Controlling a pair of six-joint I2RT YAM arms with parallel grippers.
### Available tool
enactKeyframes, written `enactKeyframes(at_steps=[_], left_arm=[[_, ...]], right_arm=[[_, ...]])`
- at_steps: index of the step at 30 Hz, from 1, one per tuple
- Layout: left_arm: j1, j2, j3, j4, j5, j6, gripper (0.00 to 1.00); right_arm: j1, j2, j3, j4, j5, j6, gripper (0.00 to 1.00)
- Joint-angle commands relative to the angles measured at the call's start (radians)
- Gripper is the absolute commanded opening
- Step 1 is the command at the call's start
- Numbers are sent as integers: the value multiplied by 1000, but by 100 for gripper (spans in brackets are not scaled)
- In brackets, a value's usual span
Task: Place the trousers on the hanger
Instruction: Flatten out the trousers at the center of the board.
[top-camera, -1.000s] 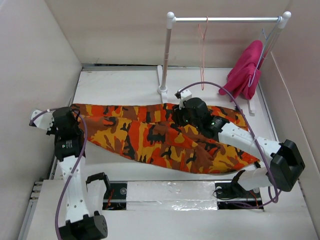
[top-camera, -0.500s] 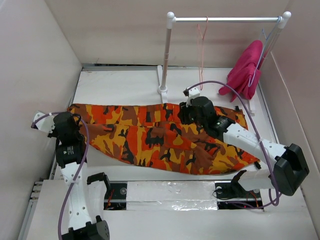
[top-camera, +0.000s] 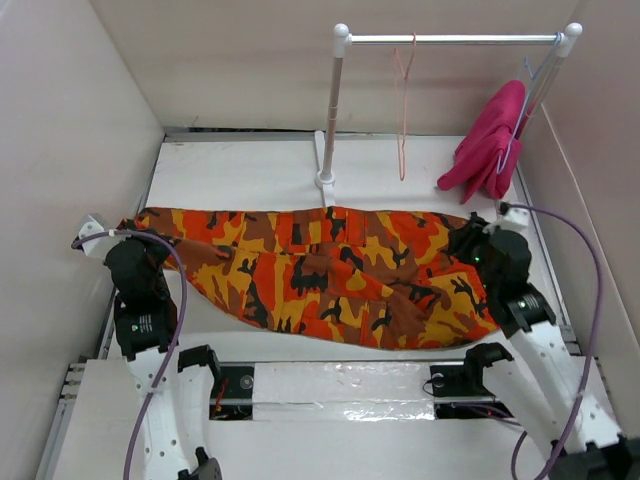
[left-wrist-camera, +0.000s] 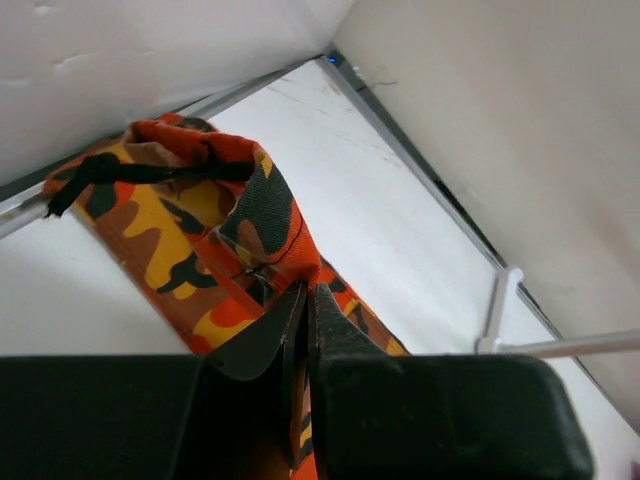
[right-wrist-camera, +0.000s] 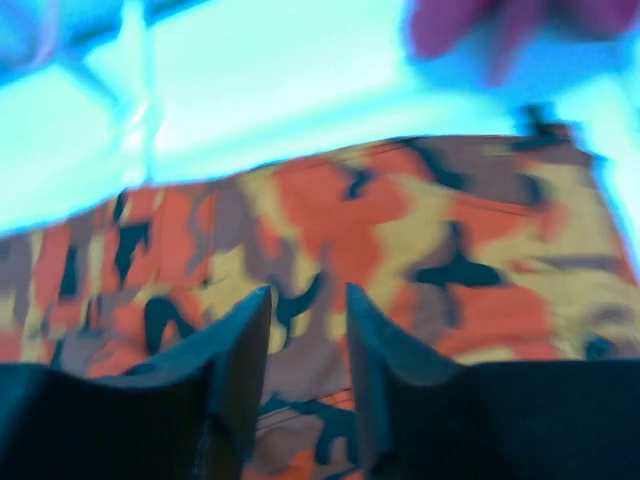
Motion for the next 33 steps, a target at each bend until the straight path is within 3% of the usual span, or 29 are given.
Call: enactKeyframes(at_steps=[1,3,9,15,21,28,33], left_arm=[[-3,-34,11,94,96,44,0],[-3,-67,7,100,120,47,0],[-3,-176,-36,132,238,47,0],[-34,-202,-38,134,306,53,0],[-87,-216,-19,117,301,61,0],[-100,-204,-25,122,324,55,0],[-100,-204,-28,122,321,53,0]], right_arm=[[-96,-127,-60,-130,35,105,49],[-136,-136,-66,-171,9,183,55],[-386,-75,-80,-270,30,326,54],[-606,43,-205,-110,-135,412,48],[-617,274,-290,132,-284,462,47],[-617,648,-189,368,-488,380,42],[-617,746,-46,340,-559,282,36]])
